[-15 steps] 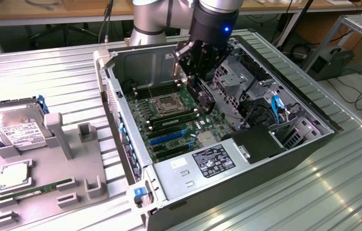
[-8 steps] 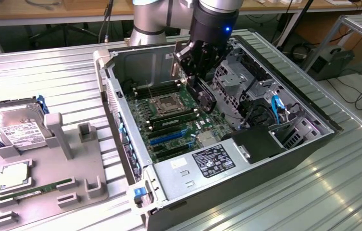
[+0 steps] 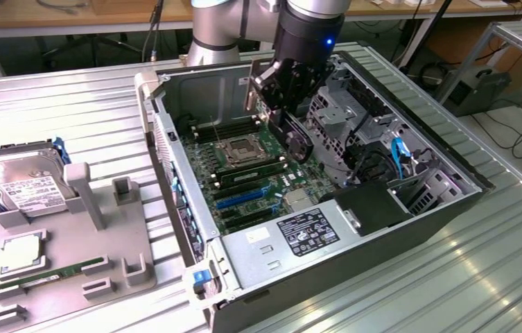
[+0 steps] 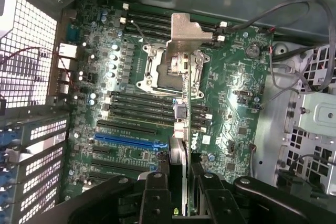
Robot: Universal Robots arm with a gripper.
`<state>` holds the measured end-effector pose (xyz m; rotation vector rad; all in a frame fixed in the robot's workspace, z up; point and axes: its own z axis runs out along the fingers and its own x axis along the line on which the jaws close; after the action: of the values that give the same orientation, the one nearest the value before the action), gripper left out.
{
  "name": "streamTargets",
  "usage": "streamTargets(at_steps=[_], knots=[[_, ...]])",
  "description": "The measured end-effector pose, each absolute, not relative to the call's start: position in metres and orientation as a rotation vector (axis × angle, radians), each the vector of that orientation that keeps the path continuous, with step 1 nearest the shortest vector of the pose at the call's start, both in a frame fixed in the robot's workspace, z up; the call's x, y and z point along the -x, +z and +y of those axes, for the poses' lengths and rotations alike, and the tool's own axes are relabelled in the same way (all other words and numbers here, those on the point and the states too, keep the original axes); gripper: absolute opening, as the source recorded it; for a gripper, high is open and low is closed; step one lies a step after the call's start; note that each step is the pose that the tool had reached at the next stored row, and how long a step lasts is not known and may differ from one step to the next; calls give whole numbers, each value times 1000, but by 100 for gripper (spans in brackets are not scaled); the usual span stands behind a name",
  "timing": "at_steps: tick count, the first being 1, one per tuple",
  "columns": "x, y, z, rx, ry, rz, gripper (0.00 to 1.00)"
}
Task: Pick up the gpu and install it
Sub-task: 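Insert the gpu into the slot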
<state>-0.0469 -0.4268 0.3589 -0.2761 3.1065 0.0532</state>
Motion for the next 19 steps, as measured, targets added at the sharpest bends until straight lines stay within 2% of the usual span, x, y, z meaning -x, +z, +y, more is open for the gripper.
streamTargets(at_steps=[19], knots=[[47, 359, -427, 426, 55, 3091, 26]])
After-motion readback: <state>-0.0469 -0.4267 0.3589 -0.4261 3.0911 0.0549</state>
